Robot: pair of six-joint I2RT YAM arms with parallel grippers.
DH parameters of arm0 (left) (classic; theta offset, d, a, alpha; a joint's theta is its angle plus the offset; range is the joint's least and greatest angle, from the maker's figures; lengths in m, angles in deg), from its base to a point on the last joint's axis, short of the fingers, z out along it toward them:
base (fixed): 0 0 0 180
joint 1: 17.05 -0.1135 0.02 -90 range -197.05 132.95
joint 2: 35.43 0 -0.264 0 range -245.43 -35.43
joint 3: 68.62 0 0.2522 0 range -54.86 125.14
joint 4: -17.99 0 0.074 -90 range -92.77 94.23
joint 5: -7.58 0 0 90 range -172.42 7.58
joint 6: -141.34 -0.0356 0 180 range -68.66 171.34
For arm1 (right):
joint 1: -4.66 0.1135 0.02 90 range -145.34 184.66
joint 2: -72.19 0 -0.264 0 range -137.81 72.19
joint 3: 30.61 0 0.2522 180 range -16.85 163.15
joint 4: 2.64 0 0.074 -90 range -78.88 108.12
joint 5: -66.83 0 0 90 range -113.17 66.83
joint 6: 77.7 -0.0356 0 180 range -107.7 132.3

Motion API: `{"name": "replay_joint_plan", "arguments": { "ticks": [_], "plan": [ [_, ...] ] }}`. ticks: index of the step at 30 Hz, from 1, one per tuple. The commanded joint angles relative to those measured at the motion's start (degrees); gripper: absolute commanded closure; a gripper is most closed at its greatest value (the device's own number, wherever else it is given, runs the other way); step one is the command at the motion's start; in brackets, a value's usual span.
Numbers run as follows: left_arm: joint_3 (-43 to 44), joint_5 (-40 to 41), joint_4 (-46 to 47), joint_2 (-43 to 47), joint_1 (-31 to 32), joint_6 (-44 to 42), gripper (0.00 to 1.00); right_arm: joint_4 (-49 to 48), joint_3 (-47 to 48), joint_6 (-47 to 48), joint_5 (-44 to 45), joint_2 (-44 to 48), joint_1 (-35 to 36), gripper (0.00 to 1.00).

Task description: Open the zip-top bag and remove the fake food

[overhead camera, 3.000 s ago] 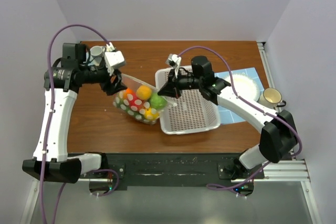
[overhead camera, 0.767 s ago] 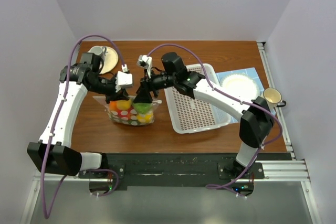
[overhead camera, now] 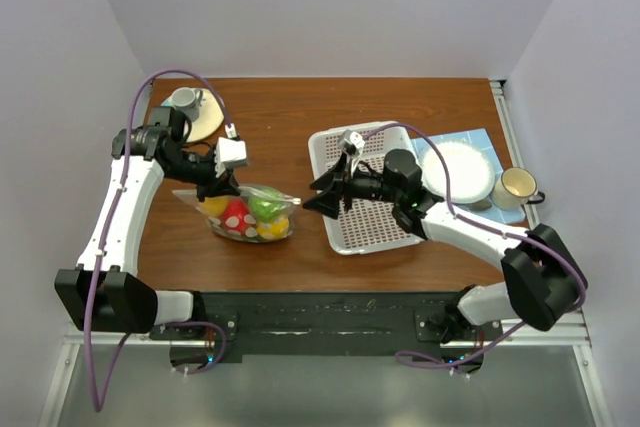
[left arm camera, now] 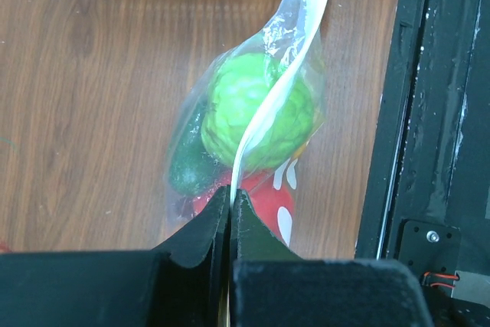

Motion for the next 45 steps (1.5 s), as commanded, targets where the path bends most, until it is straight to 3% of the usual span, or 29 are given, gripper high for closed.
{"name": "replay_joint_plan", "arguments": {
  "ticks": [1, 5, 9, 14, 20, 25, 31, 38, 45],
  "plan": [
    [3.2, -1.3, 0.2, -0.3, -0.4, 1.6, 1.0, -12.0, -0.6, -5.7, -5.5, -2.7, 0.5, 0.31],
    [4.4, -1.3, 0.3, -0.7, -0.4, 2.4, 1.0, -10.9, 0.6, -3.4, -6.7, -3.7, 1.6, 0.31],
    [5.3, -1.5, 0.1, -1.1, -0.4, 3.1, 1.0, 0.2, 3.6, 4.0, -3.2, -4.1, 4.1, 0.31],
    [5.9, -1.8, 0.1, -1.2, -0.4, 3.5, 1.0, -2.7, 3.1, 3.3, 2.5, -4.3, 4.1, 0.32],
    [6.8, -1.8, 0.1, -0.5, -0.4, 4.3, 1.0, -12.8, 1.6, 0.7, 11.1, -8.8, 4.2, 0.33],
    [7.0, -1.4, 0.1, 0.4, -0.3, 4.9, 1.0, -25.4, 2.3, -6.8, 10.0, -16.8, 4.0, 0.34],
    [6.9, -0.5, 0.1, 1.1, -0.3, 5.2, 1.0, -34.6, 2.0, -13.1, 6.9, -19.5, 3.3, 0.35],
    [6.5, -1.1, 0.1, 0.9, -0.3, 5.3, 1.0, -52.6, 0.1, -26.3, -0.9, -22.2, -1.3, 0.35],
    [6.6, -1.3, 0.1, 1.1, -0.3, 5.6, 1.0, -57.0, 1.7, -31.7, -2.4, -26.7, -2.0, 0.37]
  ]
}}
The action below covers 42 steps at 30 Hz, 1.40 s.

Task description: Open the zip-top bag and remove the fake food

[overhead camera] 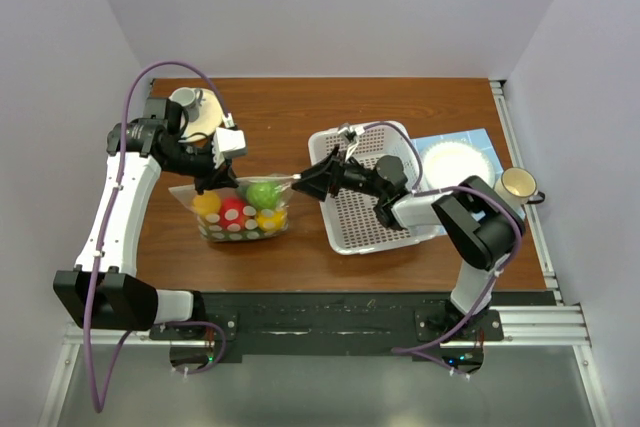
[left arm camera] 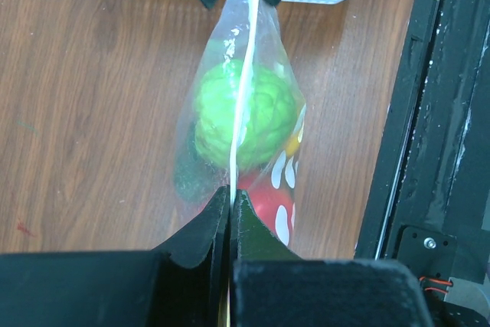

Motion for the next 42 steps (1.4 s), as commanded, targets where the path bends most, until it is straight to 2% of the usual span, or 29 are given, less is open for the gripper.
{"name": "replay_joint_plan", "arguments": {
  "ticks": [1, 15, 22, 28, 33, 34, 35, 37, 38, 40, 42],
  "plan": [
    [2.2, -2.5, 0.2, 1.9, -0.3, 0.9, 1.0, -16.5, 0.8, -5.7, -3.0, -2.2, 0.2, 0.37],
    [2.3, -2.3, 0.2, 1.9, -0.3, 1.3, 1.0, -20.3, 2.5, -8.5, -2.0, -2.1, 0.2, 0.35],
    [2.4, -2.4, 0.2, 1.7, -0.3, 1.5, 1.0, -17.0, 5.9, -7.9, -2.8, -0.6, 1.5, 0.36],
    [2.4, -2.6, 0.2, 1.6, -0.3, 1.3, 1.0, -15.5, 6.7, -7.4, -3.5, -1.0, 2.2, 0.48],
    [2.5, -3.3, 0.9, 1.3, -0.3, 1.7, 1.0, -10.0, 7.8, -3.3, -4.6, 0.8, 3.4, 0.73],
    [2.5, -3.5, 1.1, 1.2, -0.3, 2.0, 1.0, -5.0, 8.0, -1.7, -4.8, 2.6, 3.9, 0.77],
    [2.4, -3.6, 1.4, 1.2, -0.3, 2.2, 1.0, -2.0, 8.1, 0.1, -5.0, 3.7, 4.1, 0.86],
    [2.1, -3.8, 2.5, 1.1, -0.3, 2.9, 1.0, 6.3, 7.7, 6.0, -4.4, 6.3, 4.7, 0.91],
    [2.0, -3.9, 3.1, 1.2, -0.3, 3.3, 1.0, 8.8, 7.4, 7.8, -3.9, 9.2, 4.8, 0.99],
    [1.7, -4.4, 4.5, 1.2, -0.2, 4.4, 1.0, 17.2, 7.1, 13.2, -2.5, 12.0, 5.4, 1.0],
    [1.6, -4.6, 6.5, 1.1, -0.3, 5.4, 0.92, 23.6, 8.1, 19.4, -1.7, 15.8, 6.2, 1.0]
  ]
}}
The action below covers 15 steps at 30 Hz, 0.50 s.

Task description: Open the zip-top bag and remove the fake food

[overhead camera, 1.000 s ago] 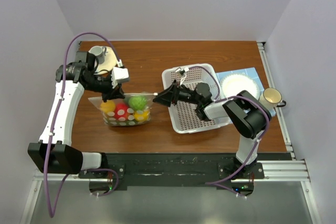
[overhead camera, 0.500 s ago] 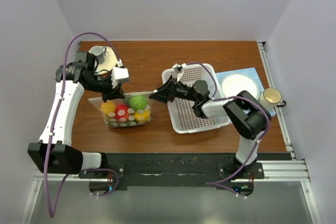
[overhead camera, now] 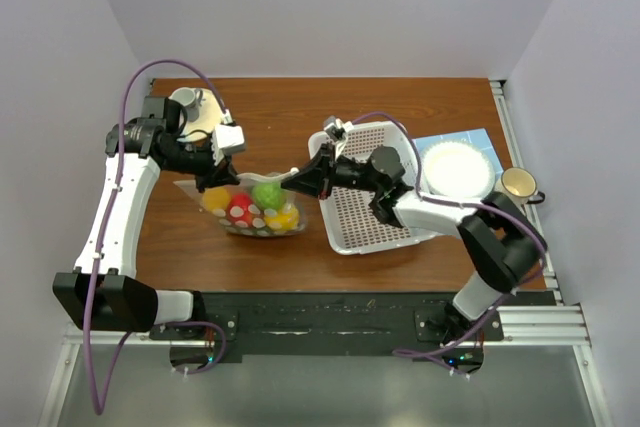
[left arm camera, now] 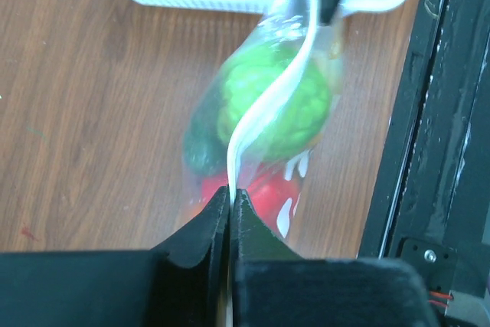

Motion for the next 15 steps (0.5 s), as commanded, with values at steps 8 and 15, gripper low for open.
{"name": "replay_joint_plan", "arguments": {
  "ticks": [8, 15],
  "plan": [
    [8.2, -12.1, 11.4, 0.9, 0.9, 14.1, 0.52, 29.7, 8.8, 21.6, 0.3, 7.6, 3.9, 1.0],
    [7.7, -18.8, 14.5, 1.2, 3.3, 18.7, 0.47, 32.7, 14.3, 22.9, -0.4, 1.9, 6.0, 1.0]
  ]
}}
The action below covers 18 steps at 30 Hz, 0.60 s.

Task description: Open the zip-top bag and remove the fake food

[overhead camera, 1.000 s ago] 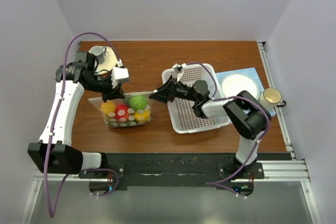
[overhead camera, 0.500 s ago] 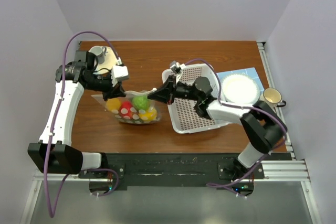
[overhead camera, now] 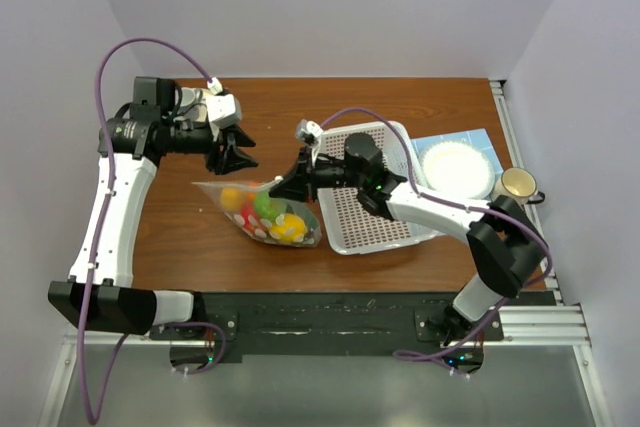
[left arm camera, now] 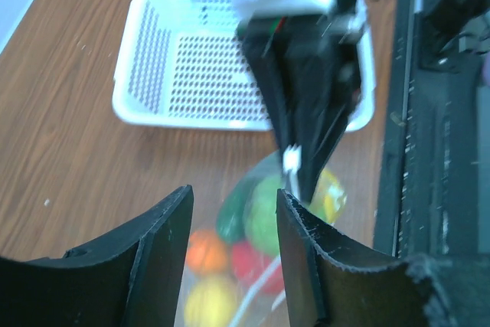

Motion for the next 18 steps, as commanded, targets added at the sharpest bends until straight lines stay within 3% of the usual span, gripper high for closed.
{"name": "replay_joint_plan", "arguments": {
  "ticks": [1, 18],
  "plan": [
    [-0.1, -7.2, 3.1, 0.8, 1.5, 3.8, 0.47, 4.5, 5.0, 3.2, -0.4, -2.1, 1.8, 1.0],
    [-8.3, -6.0, 0.3, 2.2, 3.8, -0.9, 0.58, 11.5, 12.3, 7.1, 0.0, -4.0, 2.5, 1.0]
  ]
}}
